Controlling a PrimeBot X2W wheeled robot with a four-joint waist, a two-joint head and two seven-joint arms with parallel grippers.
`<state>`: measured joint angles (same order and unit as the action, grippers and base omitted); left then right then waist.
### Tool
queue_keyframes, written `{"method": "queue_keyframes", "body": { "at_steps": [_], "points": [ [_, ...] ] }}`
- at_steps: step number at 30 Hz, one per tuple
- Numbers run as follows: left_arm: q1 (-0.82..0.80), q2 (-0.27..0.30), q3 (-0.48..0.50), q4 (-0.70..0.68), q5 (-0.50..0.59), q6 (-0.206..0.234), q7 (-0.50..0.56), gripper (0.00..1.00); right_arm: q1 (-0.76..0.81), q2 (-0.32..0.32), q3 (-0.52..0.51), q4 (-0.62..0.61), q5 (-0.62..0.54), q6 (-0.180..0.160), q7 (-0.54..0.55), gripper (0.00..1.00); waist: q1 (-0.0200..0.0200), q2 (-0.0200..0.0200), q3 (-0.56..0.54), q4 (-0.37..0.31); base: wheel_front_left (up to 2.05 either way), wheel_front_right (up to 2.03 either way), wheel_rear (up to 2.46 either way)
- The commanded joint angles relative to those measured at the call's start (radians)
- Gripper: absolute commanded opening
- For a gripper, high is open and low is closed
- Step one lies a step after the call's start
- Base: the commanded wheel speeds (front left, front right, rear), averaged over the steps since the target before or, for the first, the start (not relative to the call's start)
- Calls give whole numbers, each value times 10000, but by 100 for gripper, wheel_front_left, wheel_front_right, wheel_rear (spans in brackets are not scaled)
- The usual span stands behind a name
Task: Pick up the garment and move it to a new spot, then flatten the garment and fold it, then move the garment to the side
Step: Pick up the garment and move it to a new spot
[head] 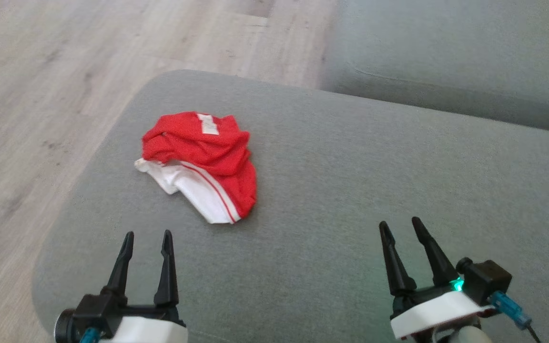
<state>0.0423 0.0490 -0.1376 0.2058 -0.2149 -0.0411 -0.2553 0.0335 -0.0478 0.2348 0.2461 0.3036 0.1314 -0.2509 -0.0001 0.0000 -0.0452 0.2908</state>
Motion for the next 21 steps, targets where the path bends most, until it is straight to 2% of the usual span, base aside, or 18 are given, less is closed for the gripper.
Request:
{"method": "queue_keyframes", "body": {
  "at_steps": [1, 10, 15, 21],
  "points": [
    [-288, 12, 328, -264, 87, -39, -65, 100, -289, -24, 292, -279, 84, -7, -108, 100, 1, 0, -158, 374, 0, 0, 0],
    [-195, 12, 358, -118, 113, -139, -65, 100, -366, -24, 434, -249, 203, -7, -108, 100, 1, 0, -83, 556, 0, 0, 0],
    [-781, 109, 202, 472, 231, -322, -49, 100, -648, -24, 467, -363, 166, -7, -108, 100, 1, 0, 601, 83, 0, 0, 0],
    [-2799, 764, -5, 1412, 296, -597, 1063, 100, -1272, -24, 520, -730, 73, -7, -109, 100, 1, 0, 1807, -571, 0, 0, 0]
  ]
}}
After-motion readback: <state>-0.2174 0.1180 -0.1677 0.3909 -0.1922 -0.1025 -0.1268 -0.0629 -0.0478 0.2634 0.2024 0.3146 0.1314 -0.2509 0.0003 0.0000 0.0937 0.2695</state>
